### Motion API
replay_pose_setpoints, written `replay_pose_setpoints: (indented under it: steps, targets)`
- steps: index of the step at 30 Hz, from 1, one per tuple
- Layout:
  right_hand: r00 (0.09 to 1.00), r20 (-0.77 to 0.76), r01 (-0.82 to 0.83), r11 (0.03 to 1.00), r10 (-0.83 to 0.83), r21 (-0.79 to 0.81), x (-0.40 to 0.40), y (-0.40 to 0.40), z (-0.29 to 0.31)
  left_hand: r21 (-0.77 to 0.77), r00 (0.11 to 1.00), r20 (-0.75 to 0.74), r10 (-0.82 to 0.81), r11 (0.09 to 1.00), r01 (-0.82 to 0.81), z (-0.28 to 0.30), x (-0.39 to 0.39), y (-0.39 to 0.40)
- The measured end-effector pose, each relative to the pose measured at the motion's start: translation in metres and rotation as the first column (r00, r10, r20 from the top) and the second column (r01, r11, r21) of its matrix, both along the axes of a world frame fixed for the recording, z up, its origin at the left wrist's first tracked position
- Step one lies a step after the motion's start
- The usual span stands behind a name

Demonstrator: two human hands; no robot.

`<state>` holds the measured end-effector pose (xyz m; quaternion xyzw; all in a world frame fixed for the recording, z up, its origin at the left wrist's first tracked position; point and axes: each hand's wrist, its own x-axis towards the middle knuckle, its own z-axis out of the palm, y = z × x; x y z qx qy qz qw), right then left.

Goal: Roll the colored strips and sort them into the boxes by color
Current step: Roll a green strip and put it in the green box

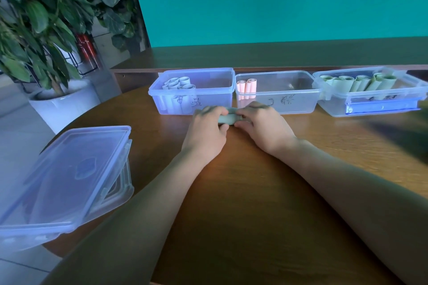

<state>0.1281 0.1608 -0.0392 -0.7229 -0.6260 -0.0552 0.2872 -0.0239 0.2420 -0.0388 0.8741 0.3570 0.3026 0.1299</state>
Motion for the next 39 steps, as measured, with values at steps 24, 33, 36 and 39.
replay_pose_setpoints:
  steps: [24,33,36,39]
  targets:
    - [0.988,-0.047,-0.147,0.988,0.150,0.054,-0.011,-0.059,0.000,-0.027,0.995,-0.024,-0.093,0.995,0.093,-0.001,-0.032,-0.039]
    - [0.977,-0.068,-0.193,0.975,0.201,0.110,-0.005,-0.043,-0.007,0.064,0.984,0.132,-0.118,0.992,0.110,0.001,-0.029,-0.033]
    - [0.980,-0.067,-0.183,0.981,0.188,0.068,-0.002,-0.037,-0.008,0.050,0.986,0.116,-0.119,0.992,0.114,0.000,-0.027,-0.030]
    - [0.985,-0.050,-0.164,0.986,0.165,0.008,-0.002,-0.032,-0.008,0.023,0.990,0.085,-0.109,0.994,0.108,-0.001,-0.026,-0.026]
